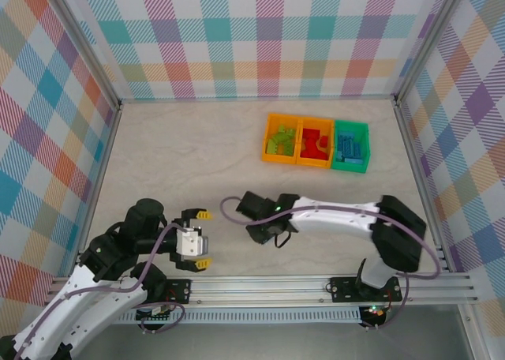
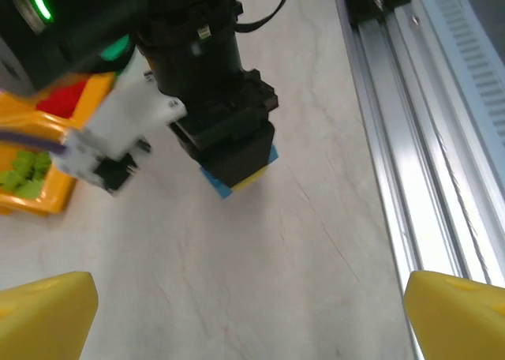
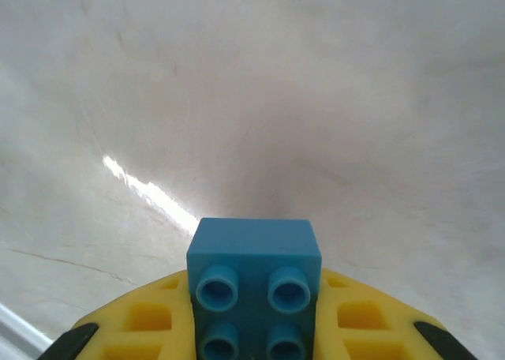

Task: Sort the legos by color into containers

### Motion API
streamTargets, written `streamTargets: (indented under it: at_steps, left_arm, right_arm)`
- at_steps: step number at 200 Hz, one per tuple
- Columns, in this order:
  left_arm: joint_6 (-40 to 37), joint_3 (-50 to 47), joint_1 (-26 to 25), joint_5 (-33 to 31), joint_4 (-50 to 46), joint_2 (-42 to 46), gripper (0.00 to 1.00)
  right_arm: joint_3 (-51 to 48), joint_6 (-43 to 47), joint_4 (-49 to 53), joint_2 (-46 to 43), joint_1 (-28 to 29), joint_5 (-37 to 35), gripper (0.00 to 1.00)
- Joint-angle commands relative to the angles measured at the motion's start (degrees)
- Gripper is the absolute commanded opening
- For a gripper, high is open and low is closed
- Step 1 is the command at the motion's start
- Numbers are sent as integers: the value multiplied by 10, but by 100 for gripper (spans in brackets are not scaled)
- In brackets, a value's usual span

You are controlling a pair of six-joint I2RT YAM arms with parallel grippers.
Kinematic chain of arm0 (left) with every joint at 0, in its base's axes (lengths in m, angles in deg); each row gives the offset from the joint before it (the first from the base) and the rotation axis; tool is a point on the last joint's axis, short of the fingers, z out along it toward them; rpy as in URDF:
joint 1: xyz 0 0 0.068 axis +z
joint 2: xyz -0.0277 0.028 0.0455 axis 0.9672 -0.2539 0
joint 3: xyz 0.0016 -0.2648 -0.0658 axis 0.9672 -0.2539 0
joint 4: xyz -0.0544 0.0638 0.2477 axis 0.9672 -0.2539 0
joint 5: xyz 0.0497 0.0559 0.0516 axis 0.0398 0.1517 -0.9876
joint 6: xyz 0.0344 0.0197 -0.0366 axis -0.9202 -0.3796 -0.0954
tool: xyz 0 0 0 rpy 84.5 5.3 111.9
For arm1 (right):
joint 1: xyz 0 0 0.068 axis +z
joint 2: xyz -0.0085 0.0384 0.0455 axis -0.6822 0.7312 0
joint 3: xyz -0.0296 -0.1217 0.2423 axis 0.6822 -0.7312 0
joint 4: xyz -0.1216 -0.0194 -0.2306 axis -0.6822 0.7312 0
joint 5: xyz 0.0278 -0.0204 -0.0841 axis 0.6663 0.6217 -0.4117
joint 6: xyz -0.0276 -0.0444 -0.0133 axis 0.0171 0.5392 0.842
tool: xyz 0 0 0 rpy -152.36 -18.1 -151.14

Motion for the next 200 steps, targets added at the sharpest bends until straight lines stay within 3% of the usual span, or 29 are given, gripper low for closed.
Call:
streamTargets:
  at_steps: [1,37,70,94,125,155,200]
  left_arm:
    - [118,-22,-1,40,186,-8,100]
    - [302,-39,-7,-19,405,-52,100]
    - [423,-19,-16,-42,452,-112,100]
    - [478,-6,-26,-58,448,-144,100]
    - [489,11,-40,-95,405,-172,100]
    - [506,33,-47,-186,338,-197,100]
    - [555,25,-47,-330,308,-228,100]
  right_arm:
    - [-9,14,-22,-83,-67,-24,17]
    - [4,47,-29,-137,-226,-60,15]
    - [39,57,-35,-107,-402,-47,14]
    - [74,66,-57,-57,-494,-31,14]
    - [149,73,-57,45,-562,-13,16]
    - [235,88,-47,144,-611,11,20]
    - [374,95,29,256,-627,82,44]
